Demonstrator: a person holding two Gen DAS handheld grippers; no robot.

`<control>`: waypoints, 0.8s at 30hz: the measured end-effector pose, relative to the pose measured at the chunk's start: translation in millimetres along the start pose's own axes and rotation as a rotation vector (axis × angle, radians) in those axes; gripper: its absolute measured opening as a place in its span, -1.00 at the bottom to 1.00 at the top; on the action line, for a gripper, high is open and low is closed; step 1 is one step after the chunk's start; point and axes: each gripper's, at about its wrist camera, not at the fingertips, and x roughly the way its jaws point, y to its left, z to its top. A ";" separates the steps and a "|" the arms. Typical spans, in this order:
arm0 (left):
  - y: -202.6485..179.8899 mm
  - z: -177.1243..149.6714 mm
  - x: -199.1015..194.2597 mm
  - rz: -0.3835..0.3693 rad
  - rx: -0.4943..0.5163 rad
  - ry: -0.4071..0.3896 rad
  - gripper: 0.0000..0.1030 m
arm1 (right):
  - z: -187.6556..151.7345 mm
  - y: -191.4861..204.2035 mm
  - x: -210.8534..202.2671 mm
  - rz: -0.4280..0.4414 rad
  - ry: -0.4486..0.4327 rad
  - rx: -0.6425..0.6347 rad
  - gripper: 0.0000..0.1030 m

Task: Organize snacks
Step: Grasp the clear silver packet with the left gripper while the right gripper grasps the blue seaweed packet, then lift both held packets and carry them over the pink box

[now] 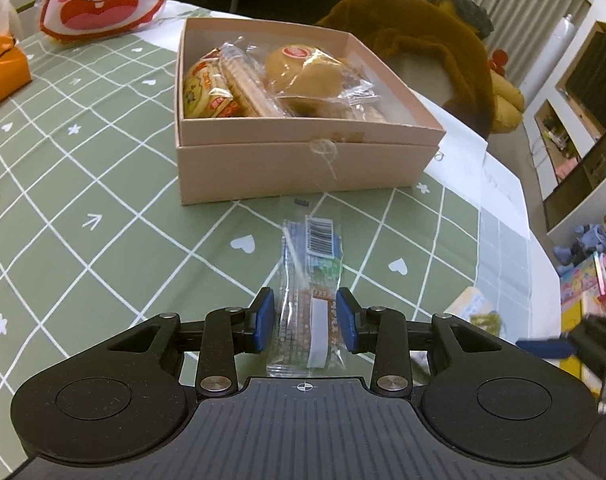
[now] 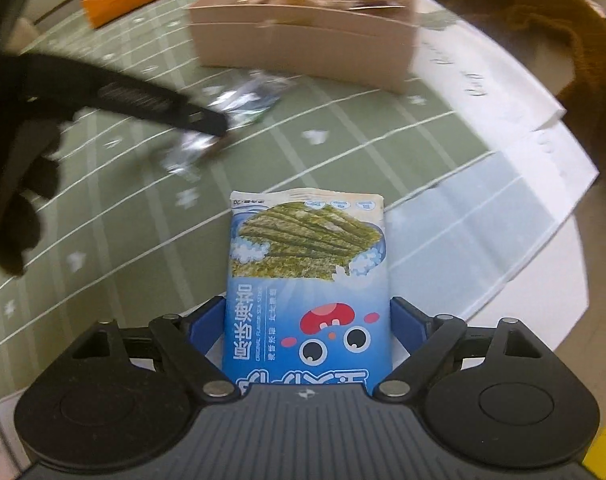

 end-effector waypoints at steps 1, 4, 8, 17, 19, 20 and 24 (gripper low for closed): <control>-1.4 -0.3 0.7 0.000 0.010 -0.001 -0.22 | 1.7 -4.5 0.0 -0.007 0.001 0.023 0.86; -12.6 -1.8 3.5 0.019 0.087 -0.005 -0.19 | 2.6 -14.6 3.9 -0.031 -0.003 0.068 1.00; -29.1 -6.8 7.0 0.049 0.204 -0.015 -0.08 | -0.1 -15.0 3.0 -0.037 -0.014 0.074 1.00; -28.0 -9.4 5.5 0.064 0.186 -0.022 -0.15 | -10.9 -11.9 1.1 -0.047 -0.091 0.089 1.00; -25.4 -14.9 0.8 0.050 0.174 -0.023 -0.16 | -14.2 -11.4 -0.2 -0.050 -0.107 0.093 1.00; -24.7 -18.4 -2.0 0.048 0.169 -0.024 -0.17 | -14.7 -11.4 -0.2 -0.051 -0.111 0.096 1.00; -24.2 -39.1 -18.9 0.066 0.122 -0.017 -0.17 | -19.2 -10.2 -2.0 -0.059 -0.128 0.105 1.00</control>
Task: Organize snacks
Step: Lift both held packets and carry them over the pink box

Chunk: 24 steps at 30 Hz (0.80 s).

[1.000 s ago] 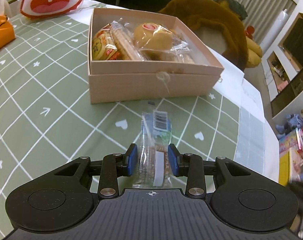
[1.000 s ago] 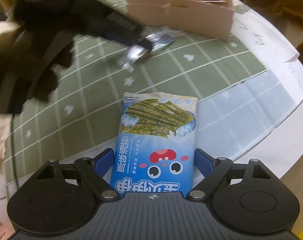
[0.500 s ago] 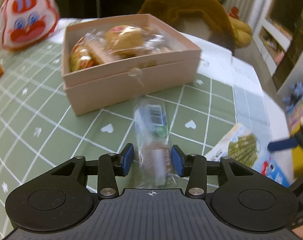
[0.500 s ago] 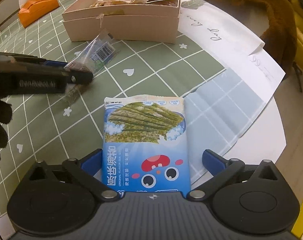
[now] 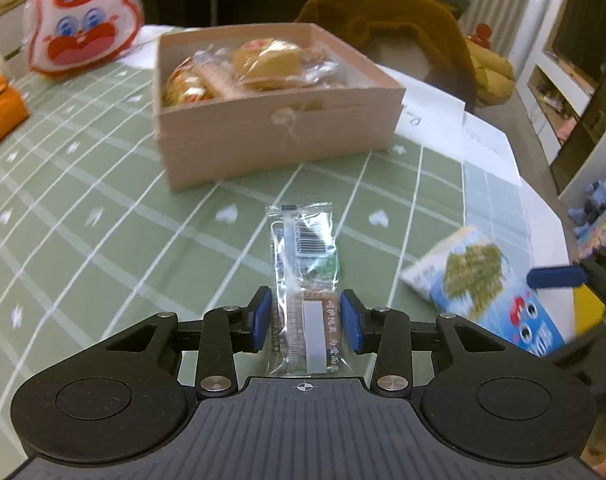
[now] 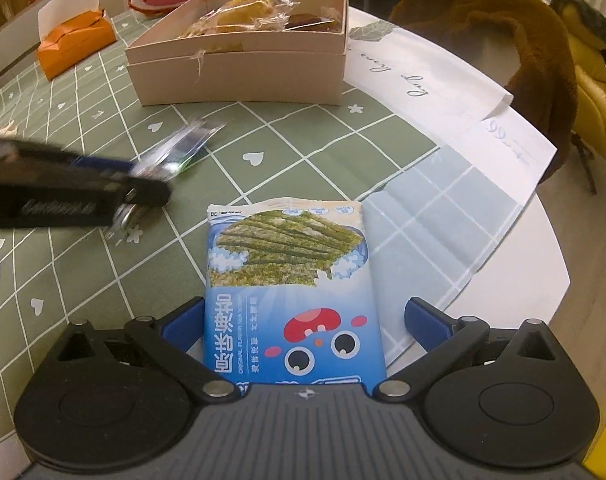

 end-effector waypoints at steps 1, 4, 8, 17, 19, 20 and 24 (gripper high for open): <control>-0.5 -5.8 -5.1 0.010 -0.015 0.005 -0.17 | -0.1 -0.2 -0.3 0.003 0.000 -0.004 1.00; -3.2 -23.7 -18.5 0.033 -0.068 0.005 -0.17 | 1.1 0.4 -0.2 0.008 0.014 -0.011 1.00; -10.1 -34.8 -27.6 0.049 -0.092 0.016 -0.17 | 1.6 3.8 -0.3 0.002 0.026 -0.002 1.00; -6.4 -38.9 -33.1 0.004 -0.139 0.039 -0.16 | -3.2 28.3 -11.4 0.036 0.027 -0.047 0.66; -1.2 -40.6 -34.4 -0.021 -0.173 0.033 -0.17 | -3.8 28.6 -13.0 0.052 0.029 -0.045 0.65; 0.1 -41.4 -34.7 -0.029 -0.182 0.029 -0.17 | -3.7 28.3 -14.9 0.057 0.027 -0.043 0.64; 0.1 -44.1 -36.9 -0.025 -0.204 0.010 -0.20 | 3.9 25.2 -30.9 0.064 -0.017 -0.046 0.63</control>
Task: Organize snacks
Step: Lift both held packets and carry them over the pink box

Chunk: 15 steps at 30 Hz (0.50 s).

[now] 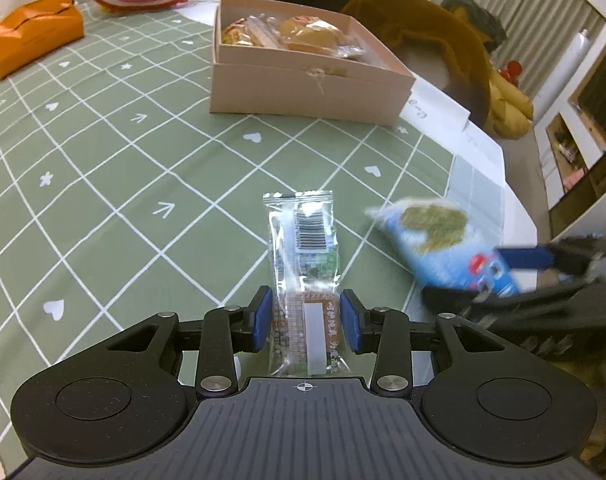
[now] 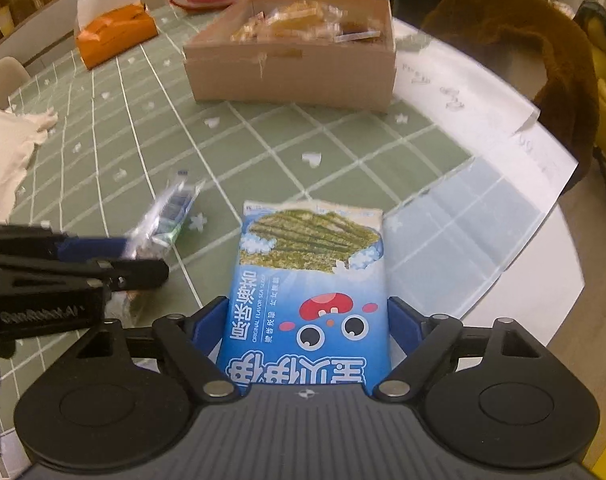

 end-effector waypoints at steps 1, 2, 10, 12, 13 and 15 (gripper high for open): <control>-0.6 0.4 -0.8 0.009 -0.002 0.000 -0.21 | 4.9 -2.0 -6.4 0.006 -0.017 0.001 0.63; -1.0 2.3 -3.0 0.014 -0.010 -0.009 -0.21 | 11.1 -4.4 -13.9 0.014 -0.038 0.001 0.63; 1.7 104.9 -74.3 -0.068 -0.030 -0.310 -0.21 | 117.5 -26.5 -97.4 0.040 -0.304 -0.068 0.63; 2.9 141.3 -82.8 -0.078 -0.031 -0.346 -0.21 | 156.1 -36.0 -108.3 0.065 -0.336 -0.051 0.63; 2.1 158.7 -82.9 -0.075 -0.026 -0.354 -0.21 | 175.2 -41.6 -109.2 0.090 -0.340 -0.033 0.63; 2.0 191.5 -77.8 -0.078 -0.021 -0.374 -0.19 | 210.9 -51.8 -101.8 0.133 -0.343 0.005 0.64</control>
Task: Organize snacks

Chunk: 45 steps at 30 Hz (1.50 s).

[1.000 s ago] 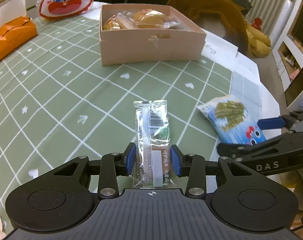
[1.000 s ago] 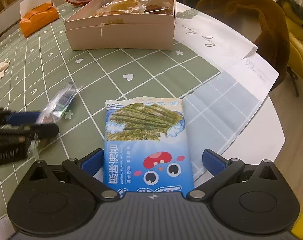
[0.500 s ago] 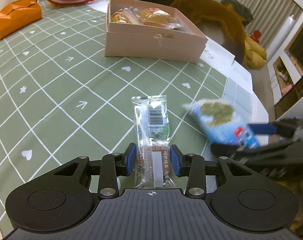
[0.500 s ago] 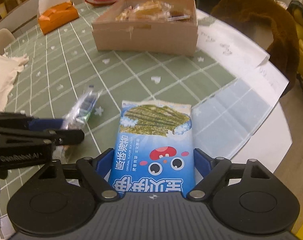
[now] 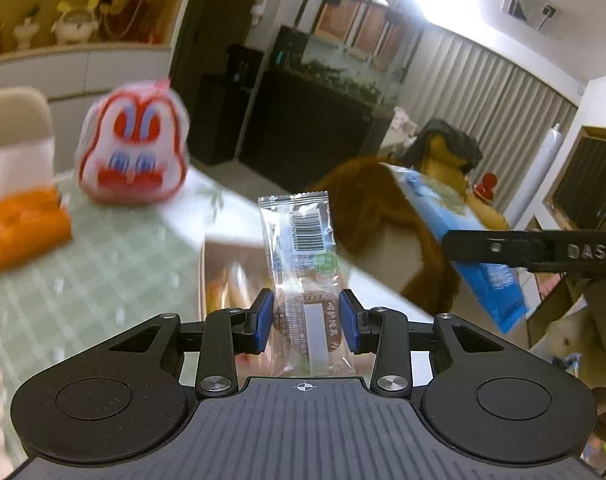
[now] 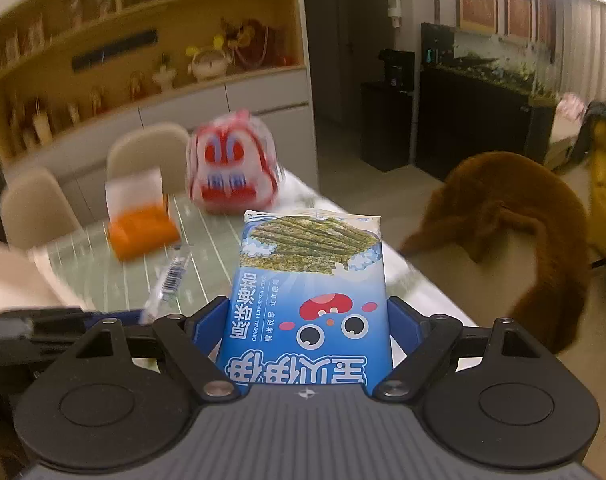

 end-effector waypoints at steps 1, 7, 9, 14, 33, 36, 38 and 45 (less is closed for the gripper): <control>4.0 12.8 12.4 -0.013 -0.016 -0.008 -0.19 | 13.6 -4.0 11.9 0.011 0.001 0.019 0.66; 38.0 27.4 112.3 0.045 -0.111 0.136 -0.18 | 48.1 -44.3 121.5 0.065 0.196 0.197 0.93; 44.0 14.8 124.3 0.044 -0.130 0.183 -0.18 | 37.7 -58.5 134.0 0.064 0.229 0.251 0.93; 48.2 -20.7 127.3 0.047 -0.097 0.286 -0.18 | 3.7 -83.0 131.5 0.033 0.230 0.313 0.93; 24.4 -206.7 -12.8 0.236 0.140 0.132 -0.18 | -210.3 38.4 94.3 -0.217 0.249 0.162 0.94; 30.4 -214.3 -10.4 0.254 0.160 0.104 -0.18 | -228.0 54.7 93.6 -0.294 0.218 0.112 0.98; 31.2 -216.8 -5.4 0.259 0.188 0.082 -0.15 | -234.8 57.7 91.0 -0.321 0.167 0.121 1.00; 32.3 -216.9 4.9 0.256 0.215 0.047 -0.13 | -248.6 62.0 86.6 -0.374 0.066 0.143 1.00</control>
